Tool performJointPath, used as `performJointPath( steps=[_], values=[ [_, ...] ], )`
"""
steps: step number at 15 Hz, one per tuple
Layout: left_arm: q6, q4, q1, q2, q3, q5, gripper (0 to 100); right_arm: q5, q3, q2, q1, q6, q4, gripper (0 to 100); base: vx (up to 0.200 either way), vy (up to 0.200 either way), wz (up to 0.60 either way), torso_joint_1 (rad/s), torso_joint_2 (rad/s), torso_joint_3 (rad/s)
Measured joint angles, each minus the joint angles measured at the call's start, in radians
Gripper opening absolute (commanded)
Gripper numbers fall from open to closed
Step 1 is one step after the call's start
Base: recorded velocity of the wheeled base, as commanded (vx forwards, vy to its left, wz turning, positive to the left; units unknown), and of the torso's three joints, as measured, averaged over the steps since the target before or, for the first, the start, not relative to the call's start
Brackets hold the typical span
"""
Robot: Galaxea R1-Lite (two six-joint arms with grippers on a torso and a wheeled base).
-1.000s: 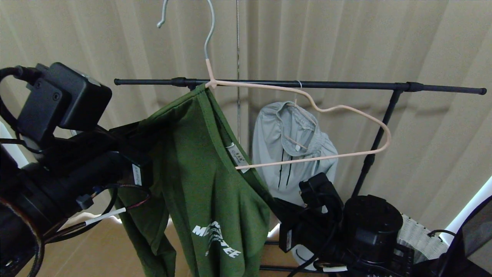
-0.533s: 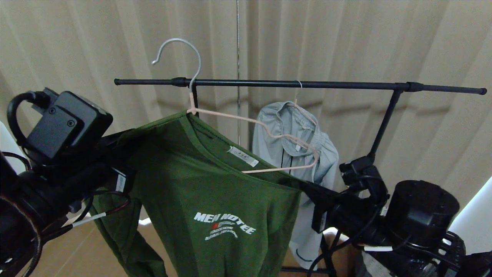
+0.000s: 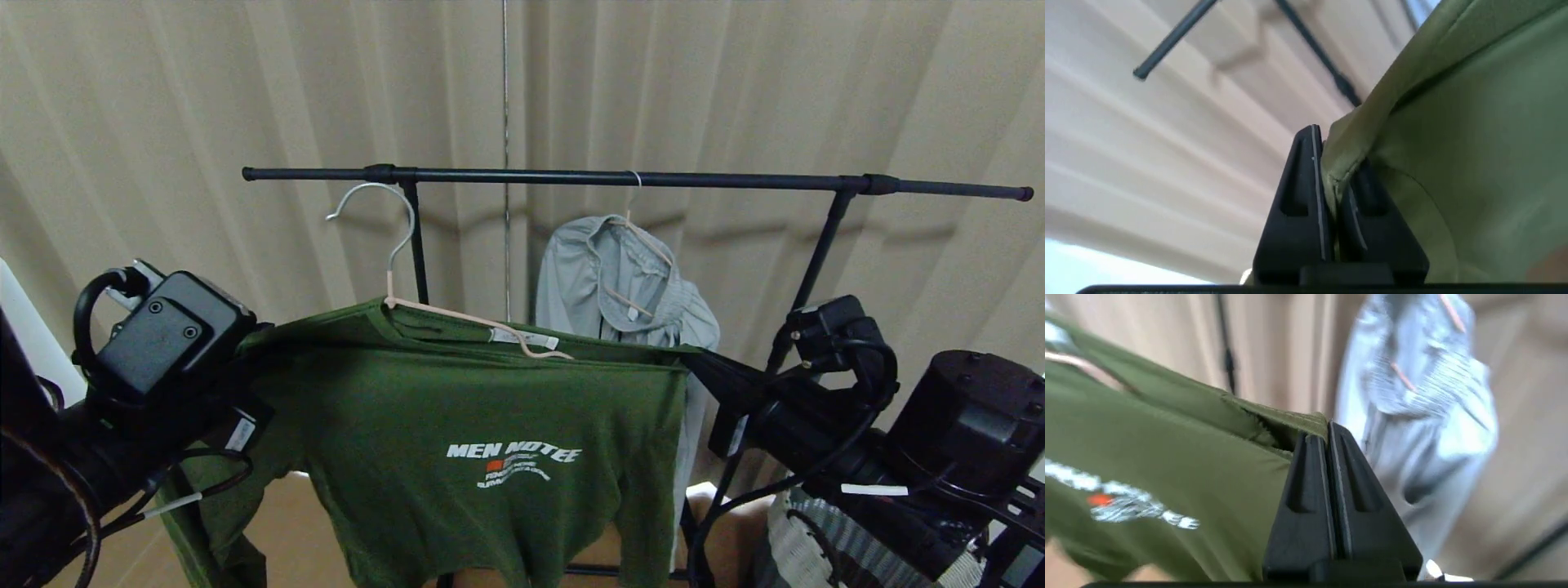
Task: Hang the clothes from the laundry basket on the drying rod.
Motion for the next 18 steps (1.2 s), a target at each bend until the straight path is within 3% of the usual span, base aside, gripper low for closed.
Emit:
performJointPath(
  steps=[3,4,7,11,13,15,18],
  values=[
    [-0.009,-0.002,0.000,0.025,-0.006,0.024,0,0.049,0.021,-0.039,0.047,0.000,0.002,0,0.000,0.000,0.00,0.000,0.00,0.000],
    [-0.012,-0.003,-0.001,0.030,-0.008,0.023,0,0.059,0.026,-0.050,0.067,0.000,0.002,100,0.000,0.000,0.00,0.000,0.00,0.000],
    [-0.087,-0.003,-0.047,0.039,-0.013,0.024,0,0.128,0.050,-0.079,0.103,-0.024,0.004,100,0.000,0.000,0.00,0.000,0.00,0.000],
    [-0.106,-0.042,-0.072,0.066,-0.019,0.023,0,0.176,0.087,-0.114,0.107,-0.072,-0.001,100,0.000,0.000,0.00,0.000,0.00,0.000],
    [-0.106,-0.134,-0.077,0.099,-0.013,0.023,0,0.262,0.092,-0.144,0.109,-0.087,0.002,100,0.000,0.000,0.00,0.000,0.00,0.000],
    [-0.106,-0.215,-0.090,0.139,0.007,0.023,0,0.287,0.089,-0.159,0.107,-0.124,0.005,100,0.000,0.000,0.00,0.000,0.00,0.000],
    [-0.104,-0.250,-0.144,0.163,0.041,0.014,0,0.310,0.037,-0.141,0.103,-0.201,0.054,100,0.000,0.000,0.00,0.000,0.00,0.000]
  ],
)
